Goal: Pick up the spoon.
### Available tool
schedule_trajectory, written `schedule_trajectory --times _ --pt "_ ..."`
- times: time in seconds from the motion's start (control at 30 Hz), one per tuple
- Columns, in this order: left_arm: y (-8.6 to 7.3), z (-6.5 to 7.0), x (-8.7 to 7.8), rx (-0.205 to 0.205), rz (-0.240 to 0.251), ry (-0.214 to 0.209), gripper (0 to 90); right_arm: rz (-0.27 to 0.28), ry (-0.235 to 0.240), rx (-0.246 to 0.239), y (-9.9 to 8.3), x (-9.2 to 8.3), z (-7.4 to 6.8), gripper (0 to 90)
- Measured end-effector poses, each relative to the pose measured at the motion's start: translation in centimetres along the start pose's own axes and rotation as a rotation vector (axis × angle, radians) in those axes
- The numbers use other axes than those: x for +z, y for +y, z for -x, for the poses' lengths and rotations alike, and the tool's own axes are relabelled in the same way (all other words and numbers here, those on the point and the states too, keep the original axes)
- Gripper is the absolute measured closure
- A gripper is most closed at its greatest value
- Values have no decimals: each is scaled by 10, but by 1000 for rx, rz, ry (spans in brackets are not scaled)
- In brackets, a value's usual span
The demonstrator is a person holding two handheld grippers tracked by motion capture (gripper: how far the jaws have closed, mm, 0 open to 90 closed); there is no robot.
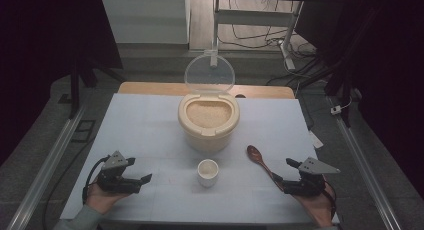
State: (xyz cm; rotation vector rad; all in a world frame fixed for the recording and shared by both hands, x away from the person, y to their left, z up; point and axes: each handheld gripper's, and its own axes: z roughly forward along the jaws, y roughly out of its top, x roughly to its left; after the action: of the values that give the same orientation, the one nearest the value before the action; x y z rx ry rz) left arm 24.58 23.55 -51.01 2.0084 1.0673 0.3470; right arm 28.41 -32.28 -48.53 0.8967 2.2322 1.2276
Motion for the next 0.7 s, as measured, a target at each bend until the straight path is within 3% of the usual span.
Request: schedule_trajectory --times 0.1,0.27,0.37,0.57,0.7 --pt "2 -2 0 -22 6 -5 114 21 4 29 2 0 2 246" --pt "7 0 -5 -6 13 -4 115 35 19 66 4 0 7 259" --pt "3 2 -7 20 1 -3 114 4 8 43 5 2 7 263" --pt "0 -5 -8 4 10 -9 115 -32 2 20 9 5 0 274" --pt "0 -5 -4 12 6 -6 119 -26 3 30 11 5 0 278"
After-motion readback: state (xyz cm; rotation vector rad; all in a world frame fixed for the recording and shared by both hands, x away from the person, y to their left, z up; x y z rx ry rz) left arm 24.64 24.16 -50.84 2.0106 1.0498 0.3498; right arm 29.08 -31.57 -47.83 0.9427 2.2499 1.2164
